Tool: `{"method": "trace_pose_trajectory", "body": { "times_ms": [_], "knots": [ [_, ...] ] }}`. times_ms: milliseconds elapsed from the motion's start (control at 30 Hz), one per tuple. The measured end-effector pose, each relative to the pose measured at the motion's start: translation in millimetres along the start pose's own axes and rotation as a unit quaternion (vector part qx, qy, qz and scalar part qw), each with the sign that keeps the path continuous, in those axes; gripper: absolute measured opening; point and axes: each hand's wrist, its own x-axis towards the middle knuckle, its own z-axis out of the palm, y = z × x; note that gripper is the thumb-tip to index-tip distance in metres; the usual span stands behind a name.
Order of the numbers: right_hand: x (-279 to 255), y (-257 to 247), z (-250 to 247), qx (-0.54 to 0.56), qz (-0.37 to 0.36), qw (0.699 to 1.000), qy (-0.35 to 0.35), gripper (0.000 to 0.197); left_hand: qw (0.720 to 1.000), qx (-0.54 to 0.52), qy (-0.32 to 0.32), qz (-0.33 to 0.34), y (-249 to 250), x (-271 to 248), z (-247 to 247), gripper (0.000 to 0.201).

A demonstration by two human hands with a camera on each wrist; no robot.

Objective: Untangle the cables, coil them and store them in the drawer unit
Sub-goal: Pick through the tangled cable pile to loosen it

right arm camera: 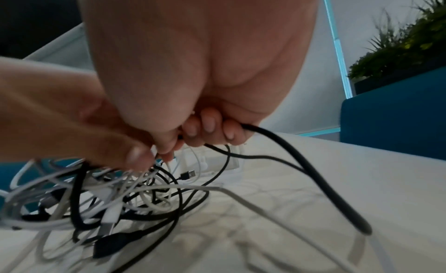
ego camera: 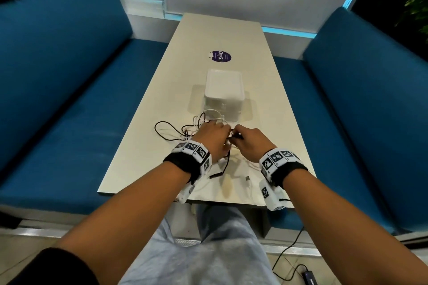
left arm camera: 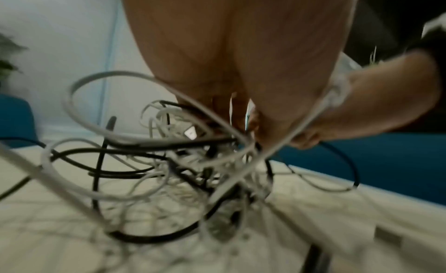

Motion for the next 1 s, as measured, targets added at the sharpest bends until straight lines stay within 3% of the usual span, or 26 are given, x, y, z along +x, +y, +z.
{"method": "trace_pose_trajectory", "body": {
  "times_ms": [67,167,333,500,767,1000],
  "knots": [
    [-1,4,-3,-0.023,-0.005,1.000,-0.012,0.017,0.995,0.099,-0.023,-0.007,-4,-2,5,0.031],
    [-3,11,-7,-0.046,0.000,0.999,-0.018,0.015,0.990,0.143,-0.016,-0.013,-10,-4,7,0.034],
    [-1,15,-16,-0.048,-0.001,0.999,-0.013,0.015,0.994,0.098,-0.029,-0.033,-20,-3,2,0.036],
    [1,29,-30,-0.036,0.030,0.999,0.003,0.016,0.996,0.075,-0.031,-0.036,-34,-7,-3,0.051],
    [0,39,-27,-0.023,0.045,0.999,0.018,0.018,0.999,0.037,0.039,0.005,-39,-21,2,0.055],
    [4,42,-30,-0.034,0.057,0.996,0.066,0.019,0.994,0.110,0.006,0.024,-56,-31,-5,0.063]
  ]
}}
